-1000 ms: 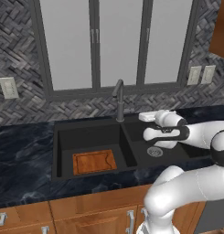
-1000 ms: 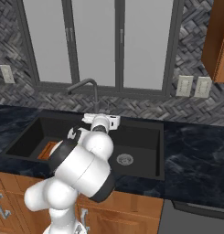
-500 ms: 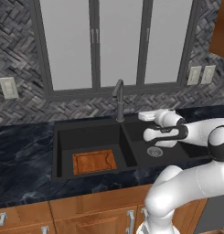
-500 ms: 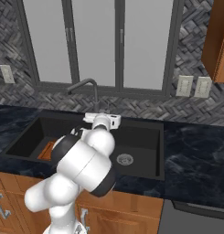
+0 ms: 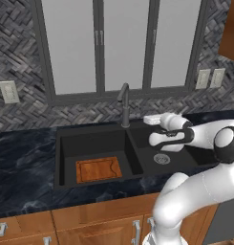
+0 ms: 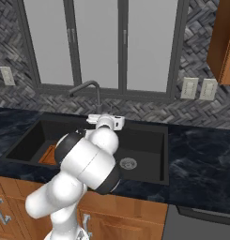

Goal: Turn on the sink faucet with hot water and rinse the cutting board for ten seconds, then turn off the faucet. Push the cutting board to reach the water if necessary.

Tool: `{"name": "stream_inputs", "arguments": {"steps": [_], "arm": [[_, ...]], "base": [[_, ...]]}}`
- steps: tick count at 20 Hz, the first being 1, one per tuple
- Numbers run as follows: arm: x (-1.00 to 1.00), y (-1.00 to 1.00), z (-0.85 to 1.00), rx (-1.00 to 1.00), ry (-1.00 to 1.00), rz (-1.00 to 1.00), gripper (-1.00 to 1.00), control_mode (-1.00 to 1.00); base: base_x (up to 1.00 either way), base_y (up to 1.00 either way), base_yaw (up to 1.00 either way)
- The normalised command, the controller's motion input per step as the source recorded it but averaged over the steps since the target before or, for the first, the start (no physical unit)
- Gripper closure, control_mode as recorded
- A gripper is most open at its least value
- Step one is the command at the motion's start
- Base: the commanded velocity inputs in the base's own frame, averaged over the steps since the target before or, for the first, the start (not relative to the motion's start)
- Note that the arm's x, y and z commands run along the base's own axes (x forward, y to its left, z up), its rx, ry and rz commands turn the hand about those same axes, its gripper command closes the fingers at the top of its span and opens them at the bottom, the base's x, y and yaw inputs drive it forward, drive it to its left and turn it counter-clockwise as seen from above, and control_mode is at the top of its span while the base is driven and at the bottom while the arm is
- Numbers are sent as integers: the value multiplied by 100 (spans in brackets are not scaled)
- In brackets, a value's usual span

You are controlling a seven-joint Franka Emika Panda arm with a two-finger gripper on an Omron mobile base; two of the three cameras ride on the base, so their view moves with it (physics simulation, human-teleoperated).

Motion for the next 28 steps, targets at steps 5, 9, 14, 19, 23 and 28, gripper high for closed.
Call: {"name": "stream_inputs", "arguments": {"steps": [5,9,14,19,23,28], "arm": [[12,0,-10,0,0,0,-100,-100],[14,0,-8,0,0,0,-100,-100],[18,0,-8,0,0,0,-100,-100],[19,0,-11,0,0,0,-100,-100],[12,0,-14,0,0,0,-100,-100],[6,0,-11,0,-1,0,-100,-100]], "base": [[0,0,0],[0,0,0],[0,0,0],[0,0,0],[0,0,0],[0,0,0]]}}
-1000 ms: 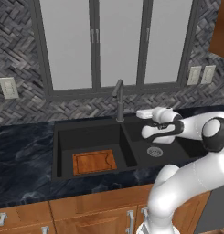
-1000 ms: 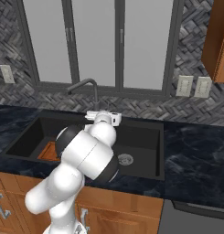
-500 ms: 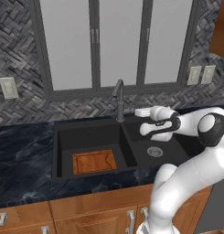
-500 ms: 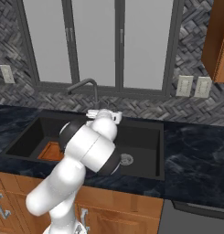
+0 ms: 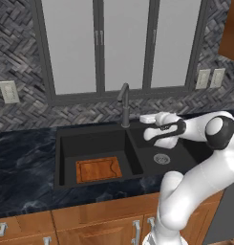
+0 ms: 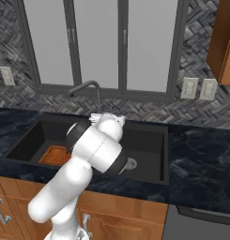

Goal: Turn on the sink faucet with hot water and rinse the cutting board for ten seconds, then turn off the faucet. Push the cutting board to reach the water if necessary.

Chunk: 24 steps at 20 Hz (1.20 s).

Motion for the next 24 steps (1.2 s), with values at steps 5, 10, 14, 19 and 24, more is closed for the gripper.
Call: {"name": "stream_inputs", "arguments": {"steps": [5,10,14,19,24], "arm": [[14,0,-3,0,-2,0,-100,-100],[19,0,0,0,-2,0,-100,-100],[23,-3,0,0,0,0,-100,-100],[20,-3,0,0,0,0,-100,-100],[16,-6,-10,0,0,-1,-100,-100]], "base": [[0,0,0],[0,0,0],[0,0,0],[0,0,0],[0,0,0]]}}
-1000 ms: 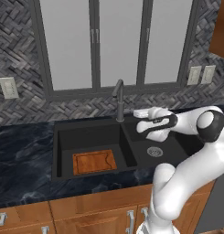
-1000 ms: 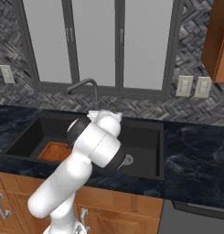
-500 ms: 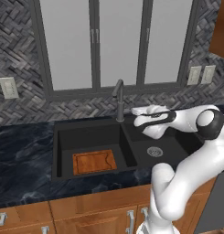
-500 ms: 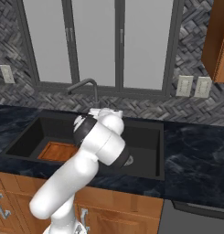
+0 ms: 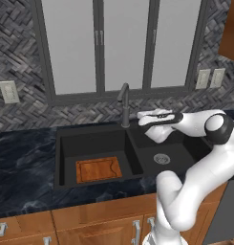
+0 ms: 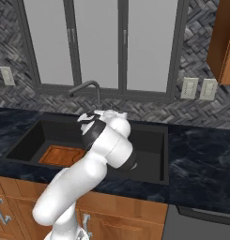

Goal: Turn on the sink faucet with hot water and rinse the cutting board for ten seconds, then turn off the faucet. Push the cutting board to reach the water if necessary.

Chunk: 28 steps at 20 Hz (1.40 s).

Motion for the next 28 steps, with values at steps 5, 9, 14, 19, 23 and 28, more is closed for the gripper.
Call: {"name": "stream_inputs", "arguments": {"steps": [5,9,14,19,23,28], "arm": [[13,-5,-10,0,-1,-2,-100,-100],[16,-1,-7,0,-1,-2,-100,-100],[18,0,-2,0,-1,-1,-100,-100],[15,0,0,0,0,0,-100,-100],[11,0,0,0,0,0,-100,-100],[9,0,0,0,0,0,-100,-100]], "base": [[0,0,0],[0,0,0],[0,0,0],[0,0,0],[0,0,0],[0,0,0]]}}
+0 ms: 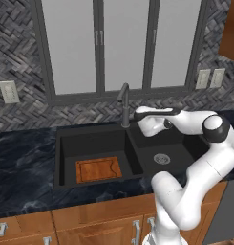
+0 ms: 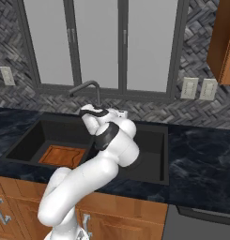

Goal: Turn on the sink faucet with hot water and rinse the cutting board for ten seconds, then turn off the faucet. Push the cutting board to reach the water if necessary.

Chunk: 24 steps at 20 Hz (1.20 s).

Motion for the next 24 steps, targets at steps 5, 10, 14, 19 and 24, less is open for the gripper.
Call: {"name": "stream_inputs", "arguments": {"steps": [5,10,14,19,24], "arm": [[15,0,0,0,0,0,-100,-100],[16,0,0,0,0,0,-100,-100],[12,0,0,0,0,0,-100,-100],[11,0,0,0,0,0,-100,-100],[12,0,0,0,0,0,-100,-100]], "base": [[0,0,0],[0,0,0],[0,0,0],[0,0,0],[0,0,0]]}}
